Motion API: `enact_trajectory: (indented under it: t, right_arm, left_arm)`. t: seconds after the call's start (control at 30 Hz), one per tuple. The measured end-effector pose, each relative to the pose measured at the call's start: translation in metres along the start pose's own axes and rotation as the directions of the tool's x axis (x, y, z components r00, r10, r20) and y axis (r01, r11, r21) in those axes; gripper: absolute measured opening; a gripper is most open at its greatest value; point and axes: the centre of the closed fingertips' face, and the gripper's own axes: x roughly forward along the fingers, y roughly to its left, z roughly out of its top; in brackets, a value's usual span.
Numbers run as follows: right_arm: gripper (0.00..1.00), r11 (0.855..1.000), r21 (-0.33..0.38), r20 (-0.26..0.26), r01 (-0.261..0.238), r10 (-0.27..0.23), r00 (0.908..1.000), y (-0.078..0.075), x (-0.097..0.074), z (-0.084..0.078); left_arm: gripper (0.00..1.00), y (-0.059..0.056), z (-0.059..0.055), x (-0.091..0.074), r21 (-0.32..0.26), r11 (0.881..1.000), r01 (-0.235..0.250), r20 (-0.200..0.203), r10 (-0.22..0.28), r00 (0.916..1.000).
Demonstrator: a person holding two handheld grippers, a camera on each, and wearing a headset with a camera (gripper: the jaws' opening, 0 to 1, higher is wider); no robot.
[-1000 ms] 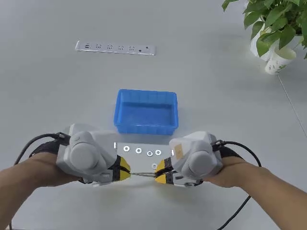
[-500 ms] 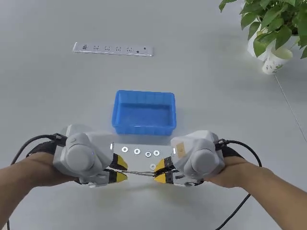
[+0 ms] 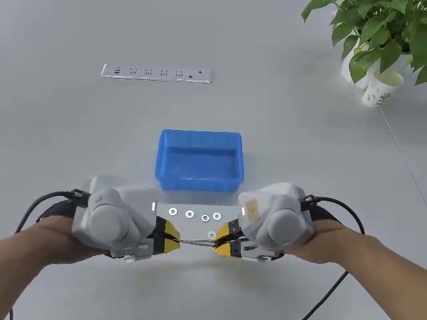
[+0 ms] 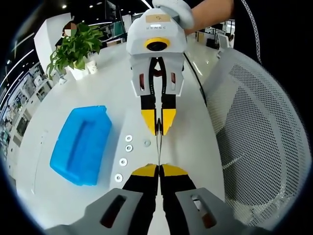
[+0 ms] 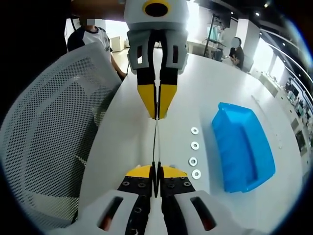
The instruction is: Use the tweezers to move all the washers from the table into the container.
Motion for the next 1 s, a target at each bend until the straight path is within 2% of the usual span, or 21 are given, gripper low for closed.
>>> enact_trajectory:
  t: [0.4,0.67,0.9,1.0]
  right_arm:
    - [0.06,1.0,0.015,0.026,0.022,-0.022,0.9994,0.0,-0.002,0.005]
    - [0.06,0.999,0.035,0.047,0.034,-0.035,0.9983,0.001,-0.001,0.009]
    - [0.06,0.998,0.043,0.055,0.036,-0.039,0.9978,0.004,0.0,0.01]
    - [0.06,0.998,0.047,0.065,0.035,-0.038,0.9972,0.006,0.0,0.013]
  left_arm:
    - [0.04,0.001,0.026,-0.016,0.017,1.0,-0.008,0.048,0.007,0.9988]
    - [0.05,0.002,0.038,-0.018,0.037,0.999,-0.004,0.07,0.001,0.9976]
    - [0.05,0.001,0.045,-0.017,0.06,0.998,0.009,0.072,-0.014,0.9973]
    - [0.04,0.0,0.051,-0.016,0.06,0.998,0.015,0.089,-0.02,0.9959]
